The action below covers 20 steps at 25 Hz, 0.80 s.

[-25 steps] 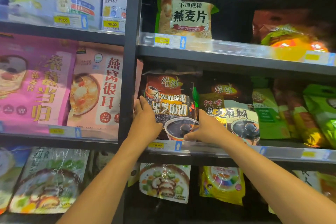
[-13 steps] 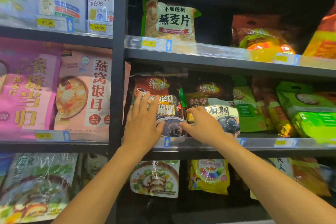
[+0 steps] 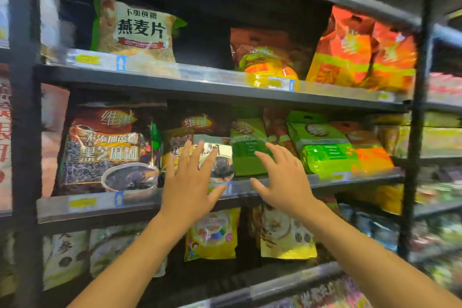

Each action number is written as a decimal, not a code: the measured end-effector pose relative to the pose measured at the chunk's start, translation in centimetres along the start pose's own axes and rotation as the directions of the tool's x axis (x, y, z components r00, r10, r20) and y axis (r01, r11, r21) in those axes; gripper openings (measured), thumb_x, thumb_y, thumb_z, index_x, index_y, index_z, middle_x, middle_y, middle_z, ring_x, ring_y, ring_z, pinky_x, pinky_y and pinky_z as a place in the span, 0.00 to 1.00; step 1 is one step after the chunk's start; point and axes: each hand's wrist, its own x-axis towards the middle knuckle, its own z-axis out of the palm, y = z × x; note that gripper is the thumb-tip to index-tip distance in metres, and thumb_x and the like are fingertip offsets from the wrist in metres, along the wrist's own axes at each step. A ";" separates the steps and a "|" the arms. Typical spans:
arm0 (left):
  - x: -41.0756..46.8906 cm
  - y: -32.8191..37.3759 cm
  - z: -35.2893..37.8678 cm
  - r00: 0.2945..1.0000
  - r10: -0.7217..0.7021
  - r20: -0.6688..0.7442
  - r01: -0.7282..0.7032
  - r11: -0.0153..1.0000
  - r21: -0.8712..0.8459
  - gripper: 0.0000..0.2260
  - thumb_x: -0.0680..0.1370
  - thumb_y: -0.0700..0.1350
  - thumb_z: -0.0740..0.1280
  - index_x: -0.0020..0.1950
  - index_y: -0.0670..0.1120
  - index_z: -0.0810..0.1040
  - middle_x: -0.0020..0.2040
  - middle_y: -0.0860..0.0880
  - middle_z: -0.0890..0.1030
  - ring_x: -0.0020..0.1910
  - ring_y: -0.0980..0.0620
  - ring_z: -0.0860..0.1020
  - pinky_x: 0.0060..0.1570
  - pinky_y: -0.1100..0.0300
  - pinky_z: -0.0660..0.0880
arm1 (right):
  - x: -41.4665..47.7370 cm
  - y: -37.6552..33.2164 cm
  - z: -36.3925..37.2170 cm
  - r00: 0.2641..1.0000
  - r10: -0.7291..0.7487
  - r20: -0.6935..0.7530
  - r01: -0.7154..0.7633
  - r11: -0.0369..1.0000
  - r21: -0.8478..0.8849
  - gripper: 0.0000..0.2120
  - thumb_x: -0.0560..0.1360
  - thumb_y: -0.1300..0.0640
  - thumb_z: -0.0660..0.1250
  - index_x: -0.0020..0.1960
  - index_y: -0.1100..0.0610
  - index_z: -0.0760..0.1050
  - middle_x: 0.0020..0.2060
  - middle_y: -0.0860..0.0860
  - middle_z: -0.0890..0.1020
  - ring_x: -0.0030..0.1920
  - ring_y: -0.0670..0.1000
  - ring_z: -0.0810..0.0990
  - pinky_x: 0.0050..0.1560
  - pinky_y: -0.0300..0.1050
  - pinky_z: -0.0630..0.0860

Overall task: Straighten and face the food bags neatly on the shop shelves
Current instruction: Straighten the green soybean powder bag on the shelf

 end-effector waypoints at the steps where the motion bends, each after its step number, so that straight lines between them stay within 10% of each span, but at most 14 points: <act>1: 0.5 2.4 0.5 1.000 0.015 0.004 -0.015 1.000 -0.016 0.38 0.77 0.69 0.61 0.83 0.54 0.59 0.83 0.45 0.57 0.83 0.41 0.52 0.77 0.33 0.55 | -0.9 2.5 -0.5 1.000 0.017 0.012 -0.017 1.000 -0.019 0.34 0.75 0.35 0.64 0.77 0.49 0.70 0.78 0.53 0.68 0.78 0.57 0.65 0.74 0.58 0.66; 20: 12.2 26.9 11.0 0.994 0.092 0.051 -0.081 0.977 -0.196 0.41 0.78 0.70 0.58 0.84 0.51 0.52 0.83 0.48 0.57 0.83 0.44 0.49 0.78 0.34 0.54 | -4.9 31.0 -0.8 0.966 0.257 0.031 -0.256 0.966 -0.039 0.35 0.75 0.34 0.65 0.78 0.48 0.66 0.80 0.52 0.65 0.79 0.55 0.63 0.73 0.60 0.68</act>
